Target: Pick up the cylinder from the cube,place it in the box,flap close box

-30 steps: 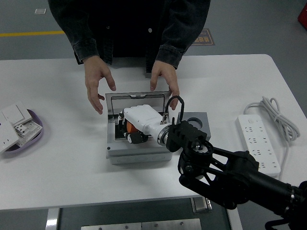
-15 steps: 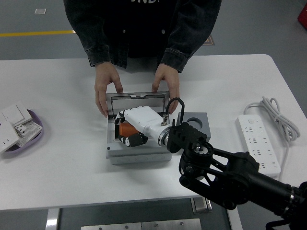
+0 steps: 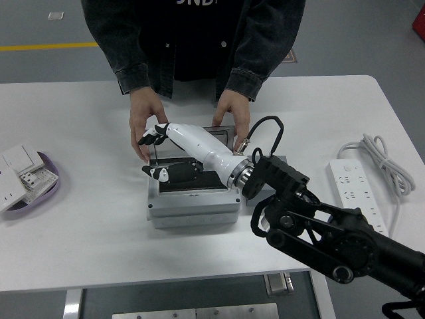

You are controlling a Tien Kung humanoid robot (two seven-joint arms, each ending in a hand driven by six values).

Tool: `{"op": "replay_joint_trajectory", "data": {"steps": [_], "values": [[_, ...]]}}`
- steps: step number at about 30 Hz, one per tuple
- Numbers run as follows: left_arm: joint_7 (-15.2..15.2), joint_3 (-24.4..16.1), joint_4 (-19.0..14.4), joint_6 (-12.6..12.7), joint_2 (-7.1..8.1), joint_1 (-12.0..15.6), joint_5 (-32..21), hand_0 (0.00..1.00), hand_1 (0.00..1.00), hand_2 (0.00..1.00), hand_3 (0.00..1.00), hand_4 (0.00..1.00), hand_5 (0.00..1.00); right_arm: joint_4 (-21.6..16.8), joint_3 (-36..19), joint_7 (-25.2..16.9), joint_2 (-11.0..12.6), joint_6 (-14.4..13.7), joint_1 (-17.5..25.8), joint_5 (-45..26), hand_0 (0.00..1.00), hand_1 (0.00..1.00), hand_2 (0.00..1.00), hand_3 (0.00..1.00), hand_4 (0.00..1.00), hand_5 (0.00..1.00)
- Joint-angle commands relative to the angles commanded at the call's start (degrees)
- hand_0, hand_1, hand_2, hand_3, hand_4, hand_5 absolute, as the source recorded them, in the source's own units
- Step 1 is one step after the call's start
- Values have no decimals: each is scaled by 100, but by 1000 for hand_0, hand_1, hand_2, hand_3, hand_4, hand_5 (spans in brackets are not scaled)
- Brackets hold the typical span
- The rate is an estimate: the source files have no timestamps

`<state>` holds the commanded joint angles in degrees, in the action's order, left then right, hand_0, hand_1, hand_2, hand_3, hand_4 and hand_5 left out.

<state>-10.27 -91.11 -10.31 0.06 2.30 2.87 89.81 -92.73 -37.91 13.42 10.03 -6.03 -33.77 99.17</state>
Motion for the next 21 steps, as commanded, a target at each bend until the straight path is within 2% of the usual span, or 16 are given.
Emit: {"op": "replay_joint_trajectory", "data": {"steps": [5, 16, 18, 21], "values": [[4, 15, 0, -1, 6, -16, -6, 587, 610, 606, 633, 652, 159, -1, -113, 29, 104, -23, -238, -7, 807, 664, 672, 665, 737, 281], [-2, 30, 0, -4, 28, -43, 1, 587, 611, 606, 633, 652, 160, 1335, 200, -323, 107, -204, -637, -478, 792, 655, 659, 655, 716, 268], [-5, 24, 0, -6, 27, -41, 11, 587, 611, 606, 633, 652, 160, 1509, 226, -365, 133, -229, -643, -519, 771, 646, 653, 653, 706, 254], [-3, 15, 0, -8, 26, -43, 22, 587, 611, 606, 633, 652, 160, 1560, 263, -411, 186, -264, -613, -540, 771, 646, 653, 653, 706, 254]]}}
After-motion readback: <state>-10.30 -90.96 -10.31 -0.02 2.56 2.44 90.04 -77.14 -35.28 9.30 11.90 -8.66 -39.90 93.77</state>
